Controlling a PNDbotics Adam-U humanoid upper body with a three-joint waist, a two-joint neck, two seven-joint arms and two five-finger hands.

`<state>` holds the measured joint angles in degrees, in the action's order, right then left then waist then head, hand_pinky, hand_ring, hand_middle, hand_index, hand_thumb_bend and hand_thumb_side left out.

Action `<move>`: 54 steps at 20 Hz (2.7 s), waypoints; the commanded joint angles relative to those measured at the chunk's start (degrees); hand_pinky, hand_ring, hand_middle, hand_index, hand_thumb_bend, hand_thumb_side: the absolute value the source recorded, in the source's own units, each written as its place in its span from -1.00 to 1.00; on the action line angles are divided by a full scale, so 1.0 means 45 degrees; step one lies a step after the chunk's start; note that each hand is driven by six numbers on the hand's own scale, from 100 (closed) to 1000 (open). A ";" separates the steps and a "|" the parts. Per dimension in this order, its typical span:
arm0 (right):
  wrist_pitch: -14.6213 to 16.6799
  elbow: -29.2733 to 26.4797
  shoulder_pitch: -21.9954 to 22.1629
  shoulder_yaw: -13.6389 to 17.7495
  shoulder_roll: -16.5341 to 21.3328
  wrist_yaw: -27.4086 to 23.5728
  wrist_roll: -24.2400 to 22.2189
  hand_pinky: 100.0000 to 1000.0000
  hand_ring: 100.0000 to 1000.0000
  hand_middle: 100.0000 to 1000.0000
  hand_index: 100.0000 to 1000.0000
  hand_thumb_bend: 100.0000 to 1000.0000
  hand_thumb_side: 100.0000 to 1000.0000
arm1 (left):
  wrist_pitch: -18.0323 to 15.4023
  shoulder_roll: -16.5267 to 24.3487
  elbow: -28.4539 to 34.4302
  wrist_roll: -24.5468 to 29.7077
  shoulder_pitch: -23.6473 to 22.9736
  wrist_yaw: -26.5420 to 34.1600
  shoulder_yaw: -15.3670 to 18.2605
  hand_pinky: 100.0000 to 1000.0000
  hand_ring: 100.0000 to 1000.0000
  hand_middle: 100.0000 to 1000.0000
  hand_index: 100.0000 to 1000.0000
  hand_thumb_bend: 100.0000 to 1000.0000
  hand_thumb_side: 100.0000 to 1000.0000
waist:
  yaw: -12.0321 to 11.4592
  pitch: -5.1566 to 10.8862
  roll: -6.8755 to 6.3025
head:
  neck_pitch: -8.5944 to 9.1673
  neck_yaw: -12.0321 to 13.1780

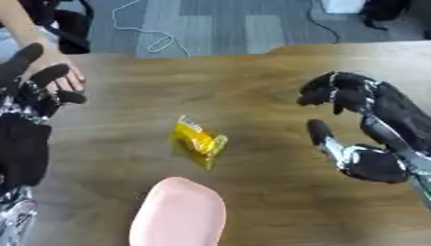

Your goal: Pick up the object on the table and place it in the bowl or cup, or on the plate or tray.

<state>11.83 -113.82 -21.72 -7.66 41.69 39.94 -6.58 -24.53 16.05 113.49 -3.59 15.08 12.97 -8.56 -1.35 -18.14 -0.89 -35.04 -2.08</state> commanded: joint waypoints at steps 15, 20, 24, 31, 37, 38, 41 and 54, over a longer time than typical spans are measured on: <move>-0.0409 -0.0172 -0.2542 -0.1418 -0.0772 0.6971 -0.4289 -0.37 0.18 0.29 0.40 -0.96 1.00 | 0.0065 0.0207 0.0245 0.0037 -0.0015 0.0069 -0.0060 0.12 0.62 0.71 0.66 -1.00 0.84 | -0.0079 0.0243 0.0125 | -0.0309 -0.0117; -0.0017 -0.0011 -0.2966 -0.1443 -0.1558 0.6955 -0.5818 -0.31 0.25 0.40 0.61 -0.74 1.00 | 0.0065 0.0187 0.0245 0.0038 -0.0015 0.0077 -0.0048 0.12 0.61 0.71 0.66 -1.00 0.84 | -0.0093 0.0269 0.0143 | -0.0376 -0.0114; 0.0115 0.0122 -0.3210 -0.1337 -0.2200 0.7051 -0.6461 -0.33 0.20 0.36 0.59 -0.75 1.00 | 0.0069 0.0154 0.0245 0.0029 -0.0008 0.0080 -0.0042 0.13 0.61 0.71 0.66 -1.00 0.84 | -0.0117 0.0277 0.0144 | -0.0412 -0.0144; 0.0145 0.0595 -0.3605 -0.1306 -0.2716 0.7199 -0.6430 -0.36 0.23 0.38 0.58 -0.72 1.00 | 0.0079 0.0141 0.0245 0.0023 0.0023 0.0097 -0.0045 0.13 0.61 0.70 0.66 -1.00 0.84 | -0.0195 0.0285 0.0165 | -0.0422 -0.0224; -0.0119 0.1484 -0.3954 -0.1354 -0.3217 0.7271 -0.5610 -0.44 0.17 0.38 0.60 -0.79 1.00 | 0.0085 0.0114 0.0245 0.0053 0.0083 0.0128 -0.0086 0.13 0.61 0.69 0.66 -1.00 0.84 | -0.0312 0.0317 0.0177 | -0.0442 -0.0338; -0.0153 0.1674 -0.4014 -0.1386 -0.3286 0.7291 -0.5503 -0.45 0.17 0.39 0.60 -0.79 1.00 | 0.0088 0.0109 0.0245 0.0060 0.0092 0.0136 -0.0093 0.13 0.61 0.69 0.66 -1.00 0.84 | -0.0330 0.0323 0.0182 | -0.0449 -0.0353; -0.0127 0.2181 -0.4186 -0.1534 -0.3491 0.7376 -0.5303 -0.45 0.17 0.39 0.59 -0.77 1.00 | 0.0095 0.0090 0.0245 0.0073 0.0115 0.0164 -0.0112 0.13 0.61 0.69 0.66 -1.00 0.84 | -0.0382 0.0339 0.0197 | -0.0477 -0.0408; 0.1268 0.2762 -0.4475 -0.2441 -0.3629 0.7388 -0.4007 -0.37 0.22 0.44 0.52 -0.68 1.00 | 0.0121 0.0068 0.0245 0.0140 0.0220 0.0249 -0.0186 0.13 0.61 0.68 0.66 -1.00 0.84 | -0.0550 0.0386 0.0256 | -0.0484 -0.0443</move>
<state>16.75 -100.89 -40.87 -18.54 24.75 73.44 -25.45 -24.02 16.01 113.49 -3.09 15.56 13.92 -9.27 -3.70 -17.76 0.25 -37.26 -3.55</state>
